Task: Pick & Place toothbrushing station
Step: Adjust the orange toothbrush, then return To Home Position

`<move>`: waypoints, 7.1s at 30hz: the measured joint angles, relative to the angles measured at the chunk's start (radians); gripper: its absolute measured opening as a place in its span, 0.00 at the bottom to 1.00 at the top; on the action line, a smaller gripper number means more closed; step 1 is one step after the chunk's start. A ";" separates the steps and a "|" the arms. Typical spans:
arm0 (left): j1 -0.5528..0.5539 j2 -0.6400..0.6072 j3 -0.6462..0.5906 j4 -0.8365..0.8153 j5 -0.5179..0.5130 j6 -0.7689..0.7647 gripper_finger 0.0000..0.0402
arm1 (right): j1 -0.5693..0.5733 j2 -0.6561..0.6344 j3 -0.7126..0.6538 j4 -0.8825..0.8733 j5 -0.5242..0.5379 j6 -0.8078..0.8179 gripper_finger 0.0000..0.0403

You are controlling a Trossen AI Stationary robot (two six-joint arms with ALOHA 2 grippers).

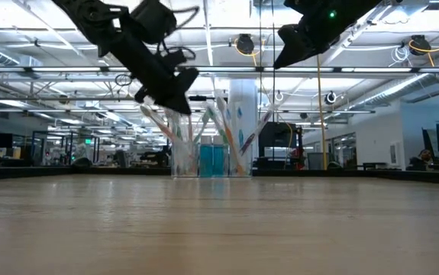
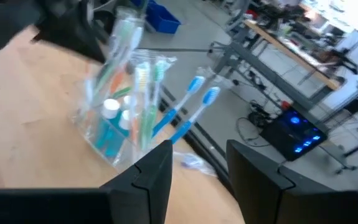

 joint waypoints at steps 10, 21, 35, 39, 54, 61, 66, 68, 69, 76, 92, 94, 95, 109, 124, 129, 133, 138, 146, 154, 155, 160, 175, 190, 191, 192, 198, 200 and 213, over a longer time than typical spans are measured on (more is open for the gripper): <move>-0.042 -0.120 0.001 -0.120 0.024 -0.108 0.21 | -0.001 0.000 0.000 0.000 -0.040 -0.005 0.36; -0.035 -0.345 0.001 -0.389 -0.070 -0.227 0.34 | -0.001 0.000 0.000 -0.004 -0.039 -0.005 0.34; -0.022 -0.355 0.001 -0.705 -0.333 -0.488 0.40 | -0.001 0.000 0.000 -0.003 -0.039 -0.005 0.34; 0.020 -0.339 0.001 -0.670 -0.315 -0.491 0.40 | -0.001 0.000 0.000 -0.002 -0.039 -0.005 0.33; 0.149 -0.212 0.000 -0.408 -0.146 -0.343 0.37 | -0.001 0.000 0.000 0.000 -0.039 -0.006 0.33; 0.151 -0.212 0.000 -0.334 -0.050 -0.293 0.21 | -0.001 0.000 0.000 0.000 -0.039 -0.005 0.32; 0.146 -0.212 0.000 -0.334 -0.039 -0.219 0.14 | -0.001 0.000 0.000 0.000 -0.039 -0.005 0.32; 0.142 -0.212 0.000 -0.329 -0.010 -0.206 0.11 | -0.001 0.000 0.000 0.000 -0.039 -0.006 0.32; 0.138 -0.212 0.000 -0.317 0.005 -0.194 0.10 | -0.001 0.000 0.000 0.000 -0.039 -0.006 0.32; 0.112 -0.186 0.001 -0.194 0.056 -0.102 0.02 | -0.001 0.000 0.000 0.000 -0.039 -0.006 0.32; 0.086 -0.015 0.001 -0.153 0.085 -0.095 0.02 | -0.001 0.000 0.000 0.000 -0.039 -0.009 0.32; 0.075 -0.030 0.001 -0.159 0.098 -0.087 0.05 | -0.001 0.000 0.000 0.000 -0.039 -0.009 0.32; 0.067 -0.039 0.000 -0.157 0.115 -0.082 0.06 | -0.001 0.000 0.000 0.000 -0.039 -0.009 0.32; 0.038 -0.052 0.000 -0.064 -0.010 -0.174 0.31 | -0.001 0.000 0.000 0.000 -0.039 -0.006 0.32; 0.057 0.053 0.000 0.048 0.034 -0.190 0.09 | -0.001 0.000 0.000 0.000 -0.039 -0.020 0.32; 0.050 0.053 0.000 0.035 0.034 -0.180 0.03 | -0.001 0.000 0.000 0.000 -0.039 -0.024 0.32; 0.039 0.053 0.000 -0.003 0.037 -0.176 0.01 | -0.001 0.000 0.000 0.000 -0.039 -0.024 0.32; 0.039 0.053 0.000 -0.047 0.056 -0.170 0.02 | -0.001 0.000 0.000 0.000 -0.039 -0.024 0.32; 0.039 0.053 0.000 -0.042 0.064 -0.091 0.07 | -0.001 0.000 0.000 0.000 -0.039 -0.024 0.32; 0.030 0.044 0.000 -0.113 0.064 -0.070 0.26 | 0.000 0.000 0.000 0.000 -0.039 -0.024 0.32; 0.026 0.030 0.000 -0.150 0.074 -0.060 0.28 | 0.002 -0.001 0.000 0.000 -0.039 -0.026 0.32; 0.005 -0.078 0.000 -0.347 0.083 -0.042 0.35 | 0.030 -0.035 0.000 -0.022 -0.039 -0.032 0.24; -0.139 -0.628 -0.010 -0.633 0.026 0.046 0.33 | 0.323 -0.252 -0.044 -0.294 -0.283 0.169 0.00; -0.348 -1.143 -0.506 -0.173 0.113 0.349 0.32 | 0.414 -0.626 -0.477 0.252 -0.594 -0.059 0.01; -0.350 -1.162 -0.537 -0.131 0.127 0.369 0.32 | 0.414 -0.659 -0.506 0.274 -0.598 -0.074 0.01; -0.352 -1.178 -0.564 -0.093 0.134 0.381 0.32 | 0.414 -0.695 -0.534 0.283 -0.609 -0.090 0.00; -0.353 -1.265 -0.640 -0.055 0.140 0.388 0.32 | 0.414 -0.936 -0.686 0.292 -0.614 -0.109 0.00; -0.353 -1.300 -0.649 -0.066 0.146 0.384 0.32 | 0.414 -1.024 -0.728 0.292 -0.615 -0.115 0.00; -0.352 -1.496 -0.834 0.048 0.167 0.400 0.32 | 0.414 -1.269 -0.815 0.115 -0.801 -0.095 0.00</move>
